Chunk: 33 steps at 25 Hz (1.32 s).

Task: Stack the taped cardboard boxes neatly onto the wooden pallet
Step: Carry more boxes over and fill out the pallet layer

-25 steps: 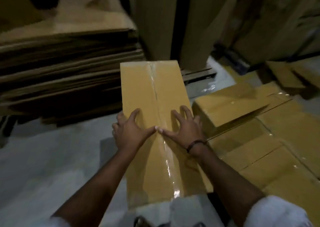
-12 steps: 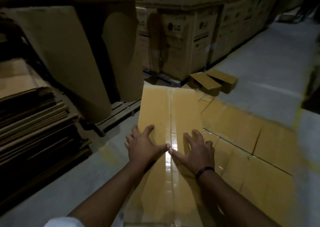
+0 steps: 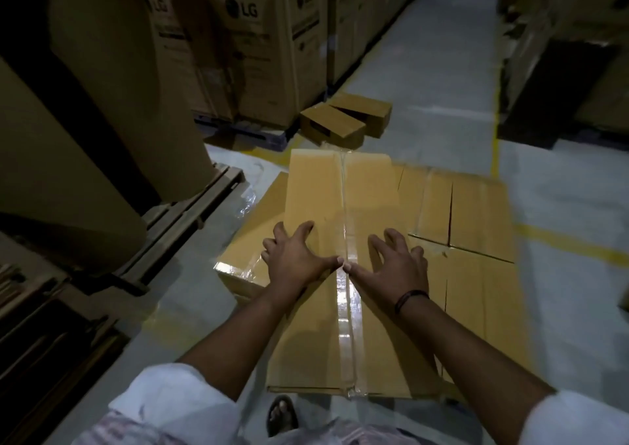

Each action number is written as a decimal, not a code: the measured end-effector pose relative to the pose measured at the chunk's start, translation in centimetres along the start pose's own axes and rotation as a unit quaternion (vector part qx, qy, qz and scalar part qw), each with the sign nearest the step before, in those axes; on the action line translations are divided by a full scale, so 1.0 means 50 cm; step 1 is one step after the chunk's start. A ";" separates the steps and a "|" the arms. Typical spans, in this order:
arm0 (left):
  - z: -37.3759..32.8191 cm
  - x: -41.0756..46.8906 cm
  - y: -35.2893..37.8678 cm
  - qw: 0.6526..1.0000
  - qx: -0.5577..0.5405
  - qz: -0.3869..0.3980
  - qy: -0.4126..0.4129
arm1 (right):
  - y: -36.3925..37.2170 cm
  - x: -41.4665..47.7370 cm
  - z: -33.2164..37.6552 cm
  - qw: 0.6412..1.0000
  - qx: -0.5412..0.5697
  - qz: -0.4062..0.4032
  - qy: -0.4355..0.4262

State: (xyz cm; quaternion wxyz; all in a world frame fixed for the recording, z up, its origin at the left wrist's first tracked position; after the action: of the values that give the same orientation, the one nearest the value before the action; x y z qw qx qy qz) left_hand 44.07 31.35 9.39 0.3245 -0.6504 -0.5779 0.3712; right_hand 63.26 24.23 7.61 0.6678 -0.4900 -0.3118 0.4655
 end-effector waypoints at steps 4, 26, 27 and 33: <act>0.039 0.095 -0.003 0.998 0.003 0.054 0.040 | 0.042 0.046 0.044 0.998 -0.024 0.002 0.050; -0.002 0.400 0.134 0.978 0.030 0.198 0.051 | 0.163 0.286 -0.012 0.990 -0.004 0.070 0.119; -0.003 0.410 0.146 0.977 0.029 0.204 0.050 | 0.172 0.297 -0.020 0.990 -0.002 0.075 0.117; 0.005 0.460 0.206 0.972 0.025 0.233 0.029 | 0.225 0.337 -0.047 0.984 0.019 0.120 0.131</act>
State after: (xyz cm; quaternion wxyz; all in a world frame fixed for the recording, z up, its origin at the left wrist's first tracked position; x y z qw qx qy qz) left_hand 50.40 52.94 -2.00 0.2616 -0.7690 -0.3920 0.4318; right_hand 68.02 39.99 -4.44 0.6516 -0.5673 -0.1520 0.4801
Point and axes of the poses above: each hand's wrist, its own x-axis towards the middle knuckle, its own y-axis out of the palm, z = x × y, the point moved 2 cm from there along x, towards the middle knuckle, and after that the axes turned 2 degrees about -x, right-handed, at the moved point
